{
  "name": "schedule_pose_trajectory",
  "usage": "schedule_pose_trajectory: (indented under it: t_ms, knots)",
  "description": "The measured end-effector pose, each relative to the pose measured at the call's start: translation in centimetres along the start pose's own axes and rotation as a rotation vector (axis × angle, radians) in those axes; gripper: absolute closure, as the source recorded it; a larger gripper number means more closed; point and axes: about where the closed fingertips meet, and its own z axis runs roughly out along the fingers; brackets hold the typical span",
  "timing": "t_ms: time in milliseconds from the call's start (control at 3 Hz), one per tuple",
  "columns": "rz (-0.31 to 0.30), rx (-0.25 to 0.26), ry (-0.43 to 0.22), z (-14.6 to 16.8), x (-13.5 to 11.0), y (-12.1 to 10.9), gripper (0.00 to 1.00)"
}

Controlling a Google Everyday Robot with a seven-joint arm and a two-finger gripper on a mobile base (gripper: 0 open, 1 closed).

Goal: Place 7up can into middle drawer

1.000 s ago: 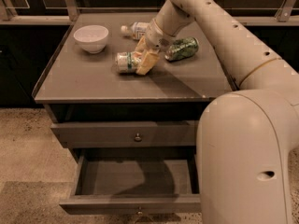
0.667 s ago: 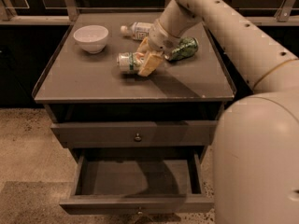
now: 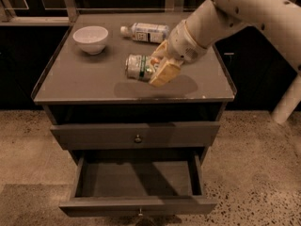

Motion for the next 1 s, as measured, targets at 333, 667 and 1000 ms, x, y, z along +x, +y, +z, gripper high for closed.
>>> schedule_pose_trajectory:
  t_ms: [333,667,1000]
  knots:
    - [0.067,-0.032,-0.016,0.6,1.6,4.3,1.00]
    - [0.074,-0.045,-0.008,1.0,2.1,4.7,1.00]
    - [0.076,-0.059,0.010,1.4,1.8,6.1,1.00]
